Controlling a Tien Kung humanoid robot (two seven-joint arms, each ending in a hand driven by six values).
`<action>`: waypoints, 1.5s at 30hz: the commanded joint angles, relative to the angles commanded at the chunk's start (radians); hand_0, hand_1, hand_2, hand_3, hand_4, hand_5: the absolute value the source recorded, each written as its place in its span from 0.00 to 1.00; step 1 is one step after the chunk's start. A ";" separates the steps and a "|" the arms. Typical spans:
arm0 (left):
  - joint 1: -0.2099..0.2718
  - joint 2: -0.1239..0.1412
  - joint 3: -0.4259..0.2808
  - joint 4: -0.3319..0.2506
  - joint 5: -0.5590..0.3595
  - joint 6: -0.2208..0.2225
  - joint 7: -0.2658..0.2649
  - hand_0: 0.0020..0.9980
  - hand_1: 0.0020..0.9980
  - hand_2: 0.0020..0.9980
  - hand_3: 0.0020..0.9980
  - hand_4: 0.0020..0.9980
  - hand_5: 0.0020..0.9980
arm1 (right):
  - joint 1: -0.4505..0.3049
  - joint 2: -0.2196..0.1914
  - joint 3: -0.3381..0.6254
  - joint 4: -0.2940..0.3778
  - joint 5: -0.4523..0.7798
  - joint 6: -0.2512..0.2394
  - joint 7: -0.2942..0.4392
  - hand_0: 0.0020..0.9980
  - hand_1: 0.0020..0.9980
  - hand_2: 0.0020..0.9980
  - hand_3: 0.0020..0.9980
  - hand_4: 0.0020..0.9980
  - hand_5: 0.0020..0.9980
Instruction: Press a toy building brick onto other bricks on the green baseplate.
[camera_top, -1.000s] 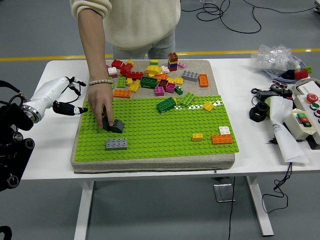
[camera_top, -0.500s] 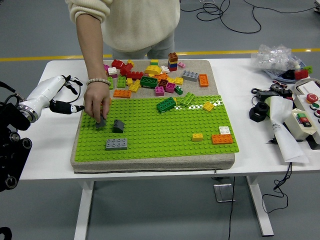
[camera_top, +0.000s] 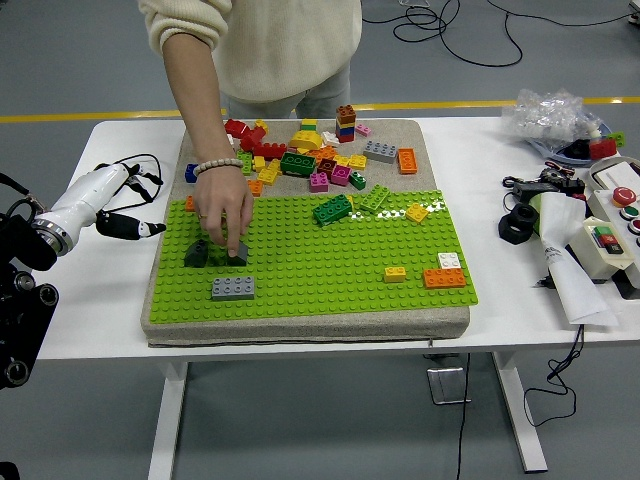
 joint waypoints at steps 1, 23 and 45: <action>0.000 0.002 0.003 0.003 0.000 -0.004 -0.002 0.80 0.69 0.55 0.71 0.93 0.13 | 0.000 0.000 0.000 0.000 0.000 0.000 0.000 0.79 0.72 0.77 0.78 1.00 0.69; -0.026 -0.015 0.088 0.076 0.000 -0.051 -0.024 0.81 0.72 0.63 0.81 0.97 0.13 | 0.002 0.002 0.000 0.000 0.009 0.000 0.003 0.79 0.72 0.77 0.77 1.00 0.69; -0.040 0.001 0.086 0.057 0.000 -0.056 -0.048 0.85 0.75 0.61 0.76 0.70 0.00 | 0.002 0.002 0.003 0.000 0.012 0.001 0.006 0.79 0.72 0.76 0.77 1.00 0.69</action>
